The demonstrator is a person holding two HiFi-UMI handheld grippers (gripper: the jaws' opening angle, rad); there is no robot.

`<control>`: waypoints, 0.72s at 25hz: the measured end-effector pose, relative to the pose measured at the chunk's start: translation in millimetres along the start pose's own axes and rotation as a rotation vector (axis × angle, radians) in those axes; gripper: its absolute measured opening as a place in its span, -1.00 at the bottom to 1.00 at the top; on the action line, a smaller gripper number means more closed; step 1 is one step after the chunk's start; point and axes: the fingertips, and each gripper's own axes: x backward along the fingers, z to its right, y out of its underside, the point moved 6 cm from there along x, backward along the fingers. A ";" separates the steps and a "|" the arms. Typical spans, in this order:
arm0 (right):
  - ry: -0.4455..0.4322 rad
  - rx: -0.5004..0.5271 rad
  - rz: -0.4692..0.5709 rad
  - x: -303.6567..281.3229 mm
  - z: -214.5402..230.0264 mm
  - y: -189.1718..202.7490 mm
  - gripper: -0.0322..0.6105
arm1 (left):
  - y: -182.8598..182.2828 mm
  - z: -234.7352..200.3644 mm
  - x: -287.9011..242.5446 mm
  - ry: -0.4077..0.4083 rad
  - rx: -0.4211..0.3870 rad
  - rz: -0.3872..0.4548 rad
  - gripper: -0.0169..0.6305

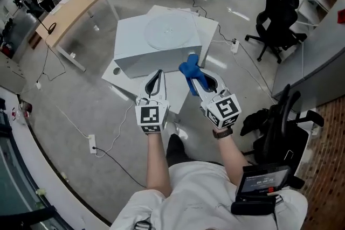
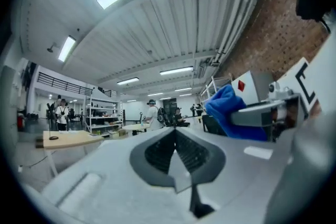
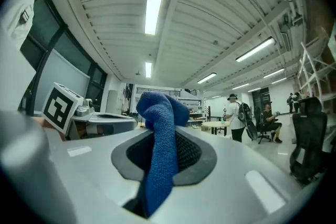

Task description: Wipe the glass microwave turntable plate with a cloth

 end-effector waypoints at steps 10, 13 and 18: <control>0.033 0.007 -0.061 105.3 -36.3 -35.2 -0.69 | -57.7 80.2 100.9 -0.097 -0.105 -0.045 -0.95; 0.054 0.006 0.000 113.3 -43.6 -58.8 -0.69 | -85.2 79.2 122.8 -0.096 -0.164 0.028 -0.95; 0.029 0.006 0.033 112.7 -77.0 -67.2 -0.69 | -90.2 62.1 157.0 -0.118 -0.146 0.058 -0.94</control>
